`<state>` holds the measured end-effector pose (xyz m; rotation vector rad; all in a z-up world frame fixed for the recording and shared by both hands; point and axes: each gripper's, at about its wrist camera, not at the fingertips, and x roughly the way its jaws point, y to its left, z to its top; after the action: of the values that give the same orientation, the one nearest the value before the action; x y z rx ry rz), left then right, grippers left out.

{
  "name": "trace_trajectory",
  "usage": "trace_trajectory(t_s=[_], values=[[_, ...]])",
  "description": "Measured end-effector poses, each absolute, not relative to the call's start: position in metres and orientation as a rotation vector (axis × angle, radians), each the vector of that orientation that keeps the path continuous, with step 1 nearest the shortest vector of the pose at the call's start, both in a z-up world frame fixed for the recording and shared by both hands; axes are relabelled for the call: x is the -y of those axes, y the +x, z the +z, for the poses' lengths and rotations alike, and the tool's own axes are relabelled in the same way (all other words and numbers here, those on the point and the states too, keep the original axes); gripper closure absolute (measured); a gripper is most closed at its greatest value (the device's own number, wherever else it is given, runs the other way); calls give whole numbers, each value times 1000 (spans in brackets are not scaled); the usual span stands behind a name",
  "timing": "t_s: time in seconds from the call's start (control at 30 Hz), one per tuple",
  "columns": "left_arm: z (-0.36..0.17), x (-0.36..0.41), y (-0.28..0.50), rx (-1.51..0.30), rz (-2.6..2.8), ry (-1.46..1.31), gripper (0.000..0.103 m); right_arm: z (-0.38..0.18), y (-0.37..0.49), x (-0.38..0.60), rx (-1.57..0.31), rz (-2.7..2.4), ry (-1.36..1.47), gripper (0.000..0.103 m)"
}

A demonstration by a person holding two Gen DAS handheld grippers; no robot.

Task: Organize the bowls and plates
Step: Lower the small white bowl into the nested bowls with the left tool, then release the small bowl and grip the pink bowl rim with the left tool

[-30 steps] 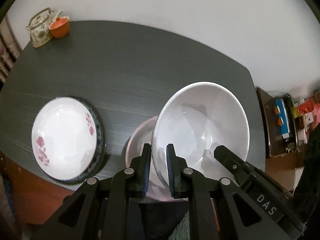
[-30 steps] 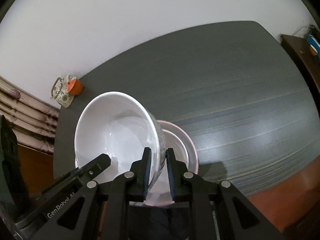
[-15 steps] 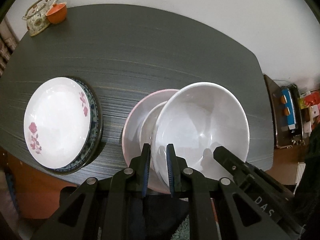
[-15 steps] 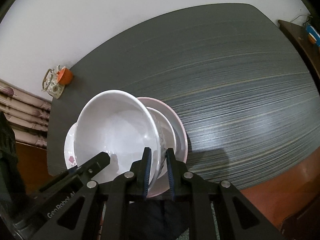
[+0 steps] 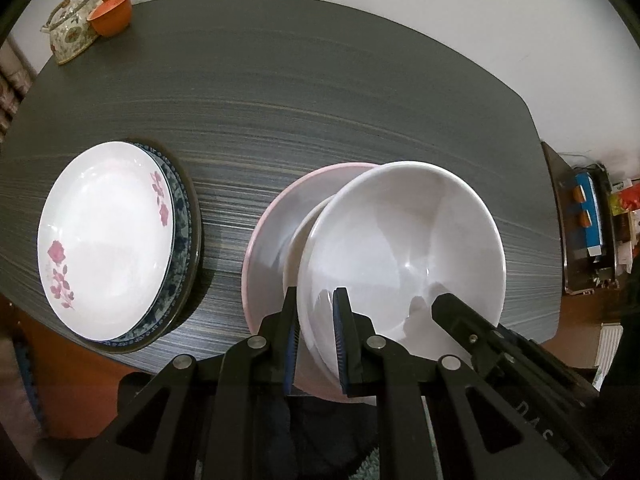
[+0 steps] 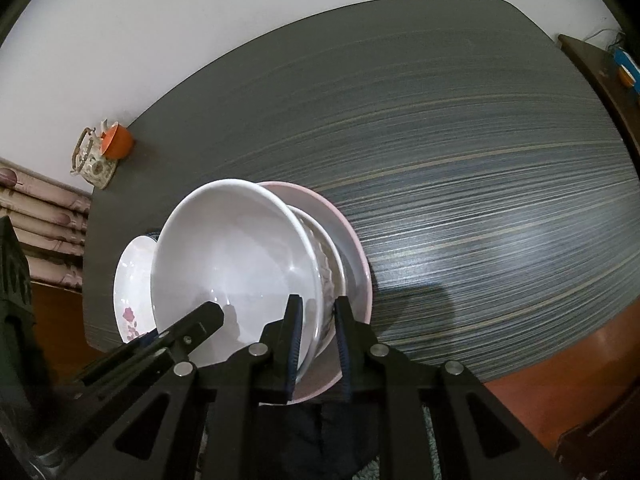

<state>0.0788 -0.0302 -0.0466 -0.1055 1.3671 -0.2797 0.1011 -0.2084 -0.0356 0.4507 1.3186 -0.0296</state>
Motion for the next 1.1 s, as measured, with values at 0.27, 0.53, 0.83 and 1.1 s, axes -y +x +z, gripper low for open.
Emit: trace_trajectory(t_s=[0.27,0.53,0.83,1.1], values=[[-50,31,79,-1365,-281,-97,90,-39,103,212,-1325,-28,445,84],[-51,32,78,-1362,-279,-97,90,-37,104,209,-1320,-31,435,84],[-45,29,80,-1336,-282,-103,83,-37,103,208,-1335,6,418,77],[-40,21,81,-1308,-295,-115,78,-31,99,211,-1315,36,397,71]])
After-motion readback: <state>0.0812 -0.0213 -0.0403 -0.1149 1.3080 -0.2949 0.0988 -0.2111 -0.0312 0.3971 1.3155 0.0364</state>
